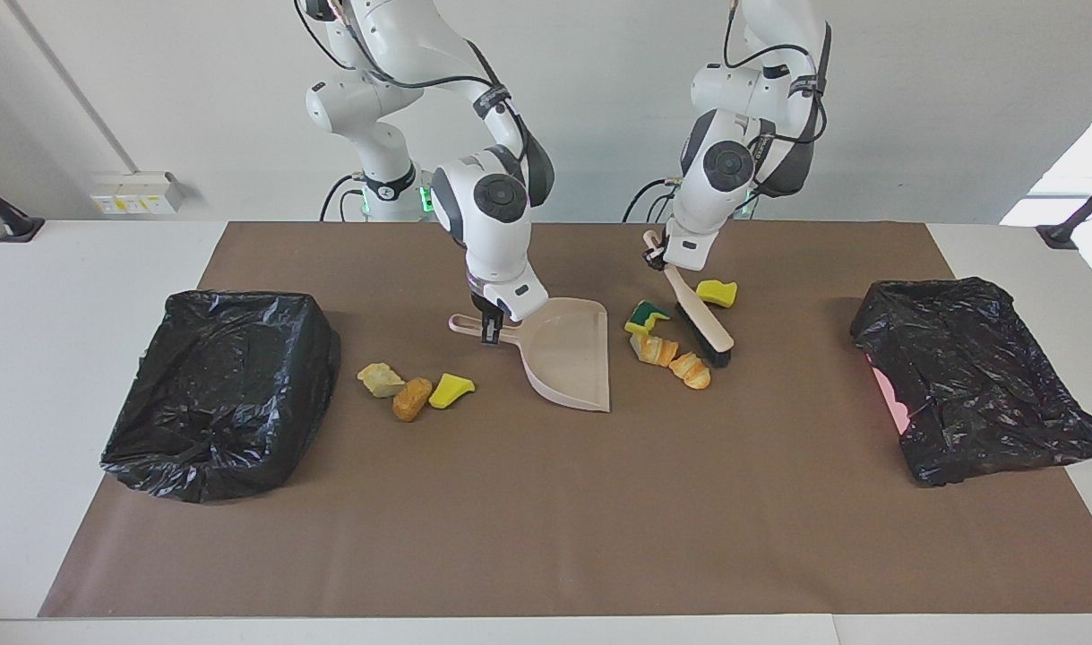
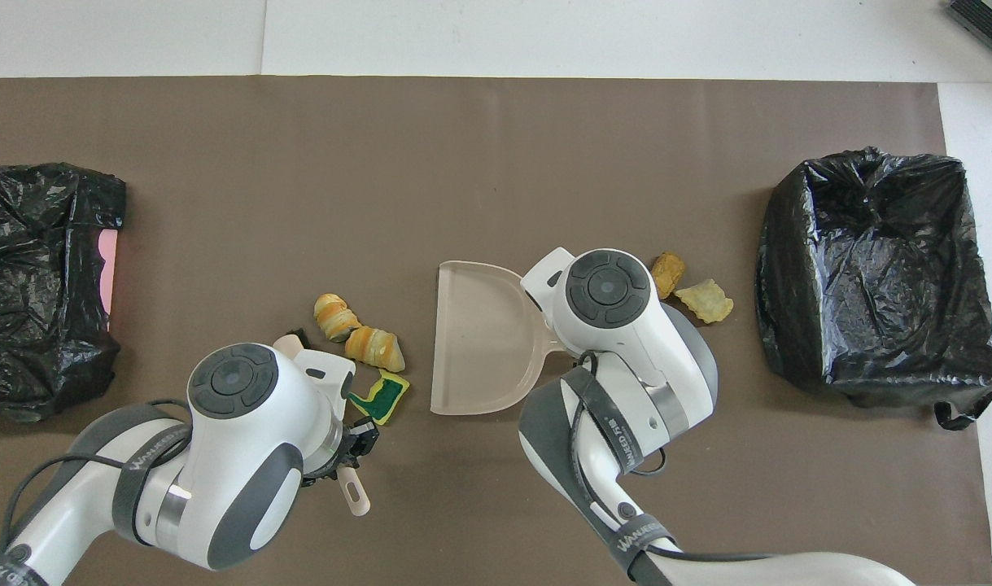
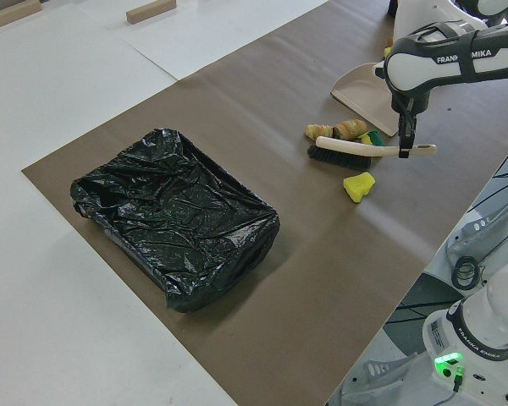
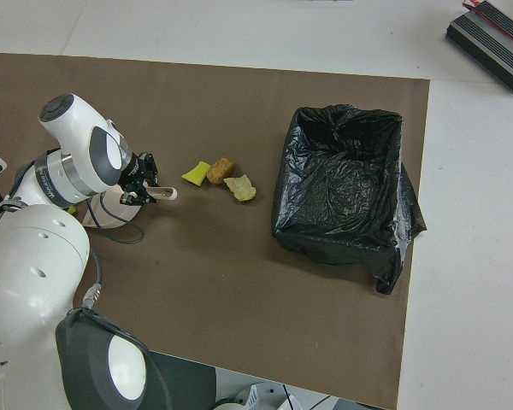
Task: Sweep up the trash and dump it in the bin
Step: 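Push the gathered trash into the dustpan with the brush in the left gripper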
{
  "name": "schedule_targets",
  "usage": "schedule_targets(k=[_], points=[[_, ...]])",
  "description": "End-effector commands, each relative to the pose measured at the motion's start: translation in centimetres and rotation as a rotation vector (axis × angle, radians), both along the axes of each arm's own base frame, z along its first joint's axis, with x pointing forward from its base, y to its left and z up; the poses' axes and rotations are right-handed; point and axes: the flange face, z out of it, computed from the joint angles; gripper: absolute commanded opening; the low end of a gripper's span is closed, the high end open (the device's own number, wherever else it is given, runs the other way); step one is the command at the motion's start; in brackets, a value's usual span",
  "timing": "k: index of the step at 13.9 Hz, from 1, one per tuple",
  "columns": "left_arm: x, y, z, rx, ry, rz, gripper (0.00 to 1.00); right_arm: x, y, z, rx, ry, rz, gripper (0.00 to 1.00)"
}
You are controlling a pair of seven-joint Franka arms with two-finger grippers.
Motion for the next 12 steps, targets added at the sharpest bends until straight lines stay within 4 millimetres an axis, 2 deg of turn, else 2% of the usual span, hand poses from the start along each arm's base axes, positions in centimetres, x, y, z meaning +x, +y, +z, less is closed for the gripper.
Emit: schedule_targets(k=[1,5,8,10,12], points=[[-2.9,-1.4,0.3,-0.013,0.031,0.05,0.0,0.0,-0.2,0.0,-0.011,-0.009,0.031,0.0],[-4.5,-3.4,0.4,-0.055,0.062,0.112,0.0,0.0,-0.3,0.0,-0.01,-0.009,0.029,0.0],[-2.9,-4.0,0.4,-0.118,-0.032,0.156,0.0,0.0,-0.2,0.0,-0.011,-0.009,0.031,0.0],[-1.8,-4.7,0.5,-0.167,-0.092,0.077,0.0,0.0,-0.3,0.0,-0.011,-0.009,0.03,0.0],[-2.0,-5.6,0.8,-0.211,-0.124,-0.058,0.0,0.0,-0.2,0.0,-0.011,-0.009,0.031,0.0]])
